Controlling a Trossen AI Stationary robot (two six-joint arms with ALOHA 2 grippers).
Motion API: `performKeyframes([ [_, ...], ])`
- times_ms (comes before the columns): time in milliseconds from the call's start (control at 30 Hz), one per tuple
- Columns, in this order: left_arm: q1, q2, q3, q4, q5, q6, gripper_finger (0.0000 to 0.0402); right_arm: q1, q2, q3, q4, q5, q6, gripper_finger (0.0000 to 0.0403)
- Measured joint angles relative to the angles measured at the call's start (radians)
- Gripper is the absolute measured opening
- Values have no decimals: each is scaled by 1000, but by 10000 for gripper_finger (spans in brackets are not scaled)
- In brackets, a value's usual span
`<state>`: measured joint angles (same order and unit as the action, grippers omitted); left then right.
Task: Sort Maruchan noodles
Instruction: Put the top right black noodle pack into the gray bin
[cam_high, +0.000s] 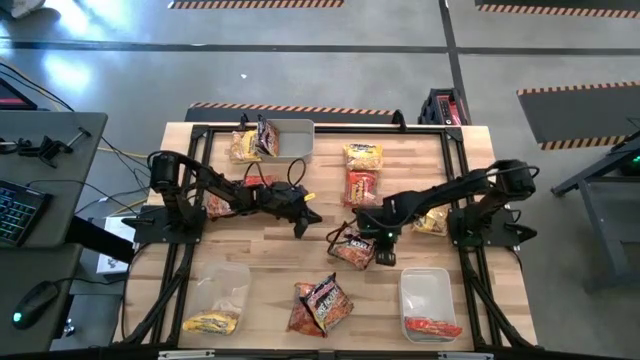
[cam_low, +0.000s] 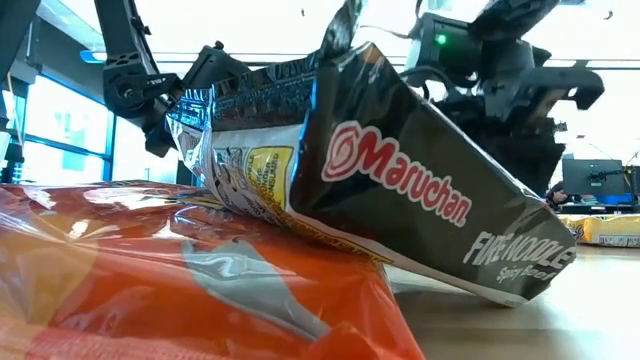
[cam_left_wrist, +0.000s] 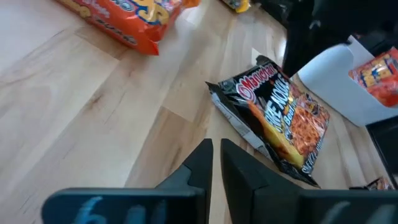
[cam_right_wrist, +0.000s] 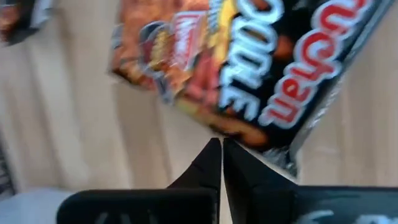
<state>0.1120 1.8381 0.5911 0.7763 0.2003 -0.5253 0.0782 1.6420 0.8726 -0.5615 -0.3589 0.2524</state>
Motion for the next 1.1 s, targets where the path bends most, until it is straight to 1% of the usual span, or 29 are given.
performKeyframes([
  [100,5,0,0,-3,0,-32,22,-16,20,-6,33,39,-24,0],
  [167,6,0,0,-9,0,-50,27,-32,32,-7,66,88,-50,0],
  [267,6,0,-1,-28,2,-77,40,-63,49,-7,140,162,-90,0],
  [333,6,0,-1,-40,13,-107,53,-85,57,-7,181,194,-114,0],
  [500,-4,-3,0,-75,69,-189,94,-130,62,-7,257,202,-153,0],
  [733,-17,-4,2,-82,110,-234,144,-146,62,-7,323,202,-186,0],
  [867,-22,-4,2,-87,114,-209,158,-146,62,-7,341,201,-202,0],
  [1100,-71,2,16,-120,109,-48,161,-146,62,-7,365,201,-222,0],
])
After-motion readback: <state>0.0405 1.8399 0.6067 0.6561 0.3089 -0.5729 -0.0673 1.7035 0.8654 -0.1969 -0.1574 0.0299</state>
